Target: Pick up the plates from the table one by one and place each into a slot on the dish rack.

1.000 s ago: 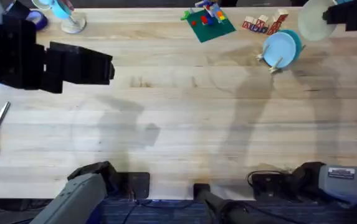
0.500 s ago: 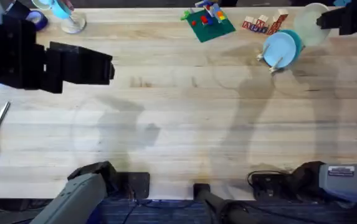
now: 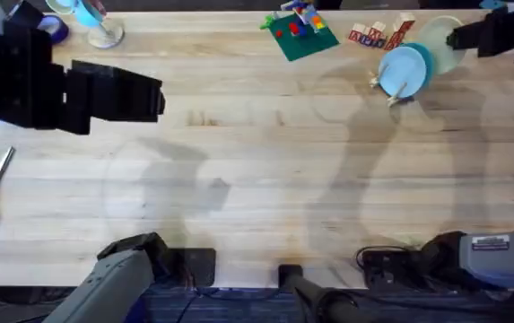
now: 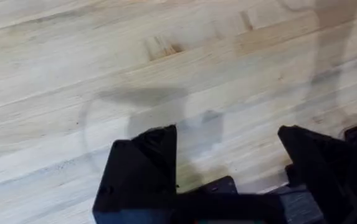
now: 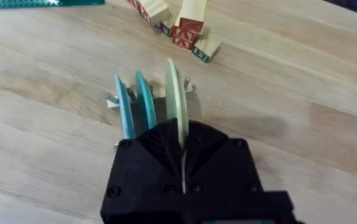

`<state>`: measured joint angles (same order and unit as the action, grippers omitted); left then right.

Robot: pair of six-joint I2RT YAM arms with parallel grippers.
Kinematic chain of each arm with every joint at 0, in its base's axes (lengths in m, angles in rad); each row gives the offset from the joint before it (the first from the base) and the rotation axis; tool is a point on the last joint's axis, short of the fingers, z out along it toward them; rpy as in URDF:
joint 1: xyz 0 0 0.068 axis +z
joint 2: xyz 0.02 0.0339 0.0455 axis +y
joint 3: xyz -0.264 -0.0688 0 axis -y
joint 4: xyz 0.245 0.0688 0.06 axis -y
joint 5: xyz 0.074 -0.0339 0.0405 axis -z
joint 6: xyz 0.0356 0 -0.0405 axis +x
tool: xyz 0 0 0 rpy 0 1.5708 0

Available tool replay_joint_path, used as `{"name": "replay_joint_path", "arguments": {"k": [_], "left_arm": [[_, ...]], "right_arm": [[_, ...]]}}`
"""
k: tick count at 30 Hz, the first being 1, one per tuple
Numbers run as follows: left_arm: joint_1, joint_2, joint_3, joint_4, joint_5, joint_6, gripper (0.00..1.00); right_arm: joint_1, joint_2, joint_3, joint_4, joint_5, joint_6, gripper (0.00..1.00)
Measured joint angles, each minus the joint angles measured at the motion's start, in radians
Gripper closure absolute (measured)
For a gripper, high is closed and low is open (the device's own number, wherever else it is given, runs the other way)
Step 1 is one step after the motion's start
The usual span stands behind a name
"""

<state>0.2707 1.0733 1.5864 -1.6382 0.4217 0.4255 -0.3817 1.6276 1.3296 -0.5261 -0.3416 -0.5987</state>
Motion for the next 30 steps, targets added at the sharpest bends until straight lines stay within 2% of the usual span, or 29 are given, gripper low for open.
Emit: {"name": "replay_joint_path", "arguments": {"k": [30], "left_arm": [[0.0,0.0,0.0,0.0,0.0,0.0,0.007]], "right_arm": [[0.008,0.043,0.002,0.022,-0.004,0.0,0.973]]}}
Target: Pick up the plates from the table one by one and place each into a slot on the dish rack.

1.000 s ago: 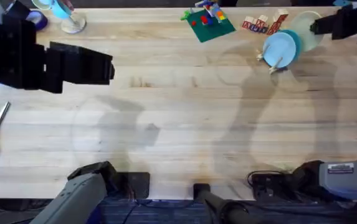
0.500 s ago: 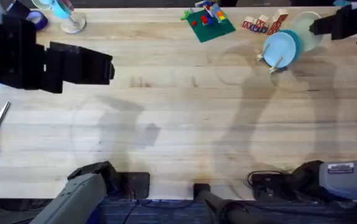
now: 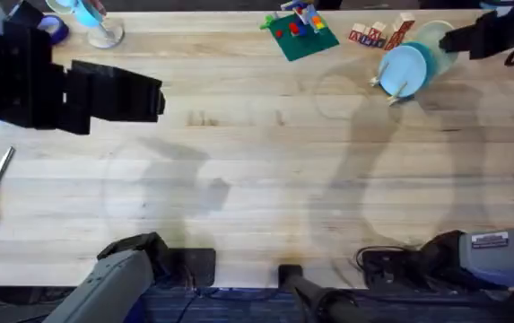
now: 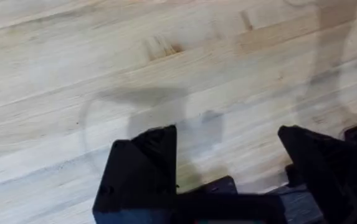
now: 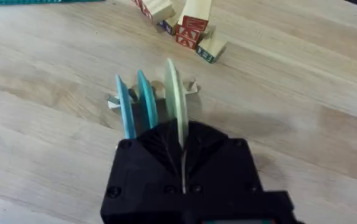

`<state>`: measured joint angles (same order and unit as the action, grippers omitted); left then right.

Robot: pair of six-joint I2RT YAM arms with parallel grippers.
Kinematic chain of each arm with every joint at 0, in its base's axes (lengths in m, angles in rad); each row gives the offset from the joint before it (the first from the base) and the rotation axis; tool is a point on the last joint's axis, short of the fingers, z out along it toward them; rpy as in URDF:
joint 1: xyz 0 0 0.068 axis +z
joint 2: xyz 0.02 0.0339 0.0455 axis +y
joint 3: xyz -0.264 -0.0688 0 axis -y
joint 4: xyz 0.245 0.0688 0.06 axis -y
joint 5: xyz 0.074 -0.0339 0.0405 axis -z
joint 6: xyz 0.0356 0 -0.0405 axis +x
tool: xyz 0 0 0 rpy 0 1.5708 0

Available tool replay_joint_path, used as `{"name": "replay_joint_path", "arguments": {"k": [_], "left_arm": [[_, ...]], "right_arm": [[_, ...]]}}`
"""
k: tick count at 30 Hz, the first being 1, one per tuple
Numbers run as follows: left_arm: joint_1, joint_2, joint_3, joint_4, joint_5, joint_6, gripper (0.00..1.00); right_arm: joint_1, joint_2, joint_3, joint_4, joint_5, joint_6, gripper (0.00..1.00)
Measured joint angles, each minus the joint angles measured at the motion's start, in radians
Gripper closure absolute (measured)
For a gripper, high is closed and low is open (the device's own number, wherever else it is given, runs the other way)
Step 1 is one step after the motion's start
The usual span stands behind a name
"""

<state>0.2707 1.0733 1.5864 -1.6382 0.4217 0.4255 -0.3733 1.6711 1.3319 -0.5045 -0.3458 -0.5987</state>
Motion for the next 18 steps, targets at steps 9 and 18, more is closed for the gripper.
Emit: {"name": "replay_joint_path", "arguments": {"k": [9,18], "left_arm": [[0.0,0.0,0.0,0.0,0.0,0.0,0.006],[0.0,0.0,0.0,0.0,0.0,0.0,0.007]], "right_arm": [[0.0,0.015,0.0,0.003,-0.003,0.0,0.973],[0.013,0.037,0.0,0.007,-0.001,0.0,0.973]]}}
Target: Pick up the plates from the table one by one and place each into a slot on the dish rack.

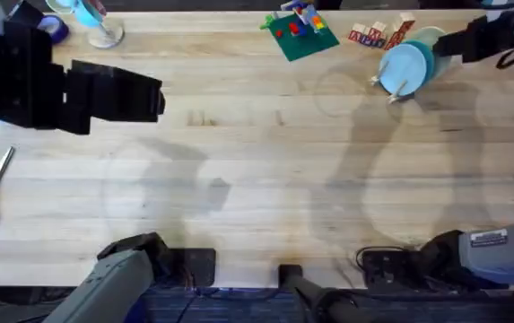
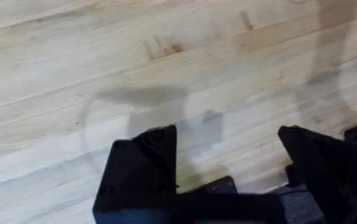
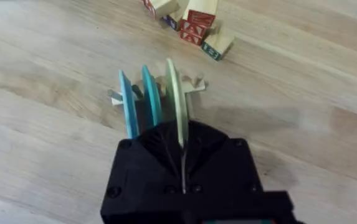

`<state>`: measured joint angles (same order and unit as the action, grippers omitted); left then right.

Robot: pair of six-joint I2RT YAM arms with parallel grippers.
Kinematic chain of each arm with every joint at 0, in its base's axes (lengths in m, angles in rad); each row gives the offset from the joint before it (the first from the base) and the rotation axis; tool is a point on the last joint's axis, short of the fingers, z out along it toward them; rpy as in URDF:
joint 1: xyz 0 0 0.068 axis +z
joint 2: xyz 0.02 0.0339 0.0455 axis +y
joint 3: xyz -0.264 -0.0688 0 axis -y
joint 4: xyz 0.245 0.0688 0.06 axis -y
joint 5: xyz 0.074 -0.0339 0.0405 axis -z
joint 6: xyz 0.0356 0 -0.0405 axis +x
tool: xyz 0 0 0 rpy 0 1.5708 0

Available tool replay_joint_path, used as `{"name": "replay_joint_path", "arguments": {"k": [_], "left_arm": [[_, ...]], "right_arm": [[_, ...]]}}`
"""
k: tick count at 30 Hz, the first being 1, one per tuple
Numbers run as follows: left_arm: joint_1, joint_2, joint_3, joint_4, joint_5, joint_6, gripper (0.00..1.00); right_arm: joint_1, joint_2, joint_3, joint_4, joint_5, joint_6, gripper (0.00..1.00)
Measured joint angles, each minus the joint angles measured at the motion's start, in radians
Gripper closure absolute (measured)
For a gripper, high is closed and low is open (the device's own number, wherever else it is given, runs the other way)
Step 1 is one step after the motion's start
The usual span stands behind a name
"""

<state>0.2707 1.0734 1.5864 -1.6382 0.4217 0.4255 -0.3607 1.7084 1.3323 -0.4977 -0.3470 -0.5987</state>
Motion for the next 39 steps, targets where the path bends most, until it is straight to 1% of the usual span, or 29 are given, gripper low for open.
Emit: {"name": "replay_joint_path", "arguments": {"k": [9,12,15,16,39], "left_arm": [[0.0,0.0,0.0,0.0,0.0,0.0,0.007],[0.0,0.0,0.0,0.0,0.0,0.0,0.007],[0.0,0.0,0.0,0.0,0.0,0.0,0.007],[0.0,0.0,0.0,0.0,0.0,0.0,0.007],[0.0,0.0,0.0,0.0,0.0,0.0,0.007]], "right_arm": [[0.007,0.002,0.0,0.004,0.002,0.0,0.967],[0.007,0.002,0.0,0.004,0.002,0.0,0.925],[0.007,0.002,0.0,0.005,0.001,0.0,0.853],[0.007,0.002,0.0,0.006,0.001,0.0,0.85],[0.007,-0.003,0.0,0.03,0.001,0.0,0.86]]}}
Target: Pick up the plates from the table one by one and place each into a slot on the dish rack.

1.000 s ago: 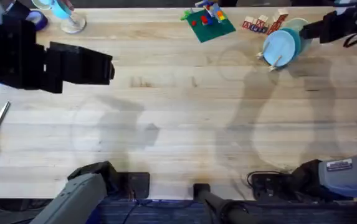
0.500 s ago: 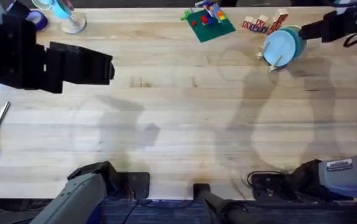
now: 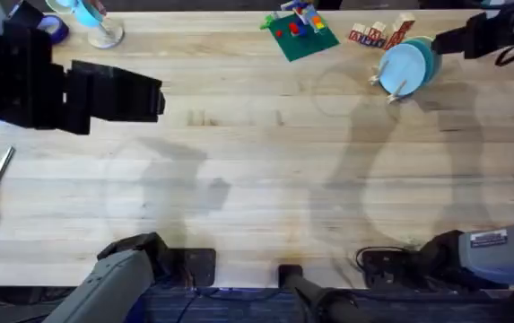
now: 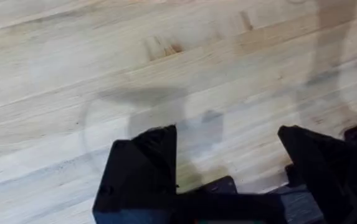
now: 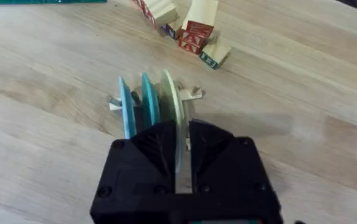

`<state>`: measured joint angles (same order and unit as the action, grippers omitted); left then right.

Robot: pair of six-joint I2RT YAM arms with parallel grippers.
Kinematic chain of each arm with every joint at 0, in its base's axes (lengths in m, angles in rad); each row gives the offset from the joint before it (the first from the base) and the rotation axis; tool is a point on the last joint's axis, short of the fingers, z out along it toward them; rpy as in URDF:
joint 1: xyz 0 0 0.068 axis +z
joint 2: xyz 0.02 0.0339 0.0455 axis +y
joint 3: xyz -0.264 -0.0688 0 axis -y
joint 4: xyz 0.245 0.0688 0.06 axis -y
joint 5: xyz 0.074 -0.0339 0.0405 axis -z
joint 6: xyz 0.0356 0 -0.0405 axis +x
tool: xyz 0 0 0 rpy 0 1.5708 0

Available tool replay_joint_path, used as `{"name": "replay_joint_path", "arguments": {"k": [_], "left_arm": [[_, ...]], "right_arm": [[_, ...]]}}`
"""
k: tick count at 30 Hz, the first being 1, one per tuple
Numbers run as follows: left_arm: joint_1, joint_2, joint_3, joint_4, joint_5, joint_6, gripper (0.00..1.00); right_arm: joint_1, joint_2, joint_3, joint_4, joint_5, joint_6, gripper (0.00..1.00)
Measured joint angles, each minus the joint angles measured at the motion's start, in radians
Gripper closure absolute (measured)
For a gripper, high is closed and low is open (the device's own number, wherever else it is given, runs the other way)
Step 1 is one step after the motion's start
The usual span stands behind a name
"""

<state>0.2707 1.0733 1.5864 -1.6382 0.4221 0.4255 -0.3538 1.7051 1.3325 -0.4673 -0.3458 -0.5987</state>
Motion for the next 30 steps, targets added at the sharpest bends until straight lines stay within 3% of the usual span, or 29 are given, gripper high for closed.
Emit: {"name": "replay_joint_path", "arguments": {"k": [11,16,18,21,23,30], "left_arm": [[0.0,0.0,0.0,0.0,0.0,0.0,0.007],[0.0,0.0,0.0,0.0,0.0,0.0,0.007],[0.0,0.0,0.0,0.0,0.0,0.0,0.007],[0.0,0.0,0.0,0.0,0.0,0.0,0.008],[0.0,0.0,0.0,0.0,0.0,0.0,0.007],[0.0,0.0,0.0,0.0,0.0,0.0,0.007]], "right_arm": [[0.0,-0.192,0.0,-0.003,0.0,0.001,0.811],[0.0,-0.293,0.0,-0.024,-0.003,0.039,0.605],[0.0,-0.333,0.0,-0.046,-0.003,0.057,0.466],[0.0,-0.399,0.0,-0.089,-0.004,0.095,0.065],[0.0,-0.444,0.0,-0.121,-0.004,0.115,0.014],[0.0,-0.604,0.0,-0.264,-0.01,0.151,0.007]]}}
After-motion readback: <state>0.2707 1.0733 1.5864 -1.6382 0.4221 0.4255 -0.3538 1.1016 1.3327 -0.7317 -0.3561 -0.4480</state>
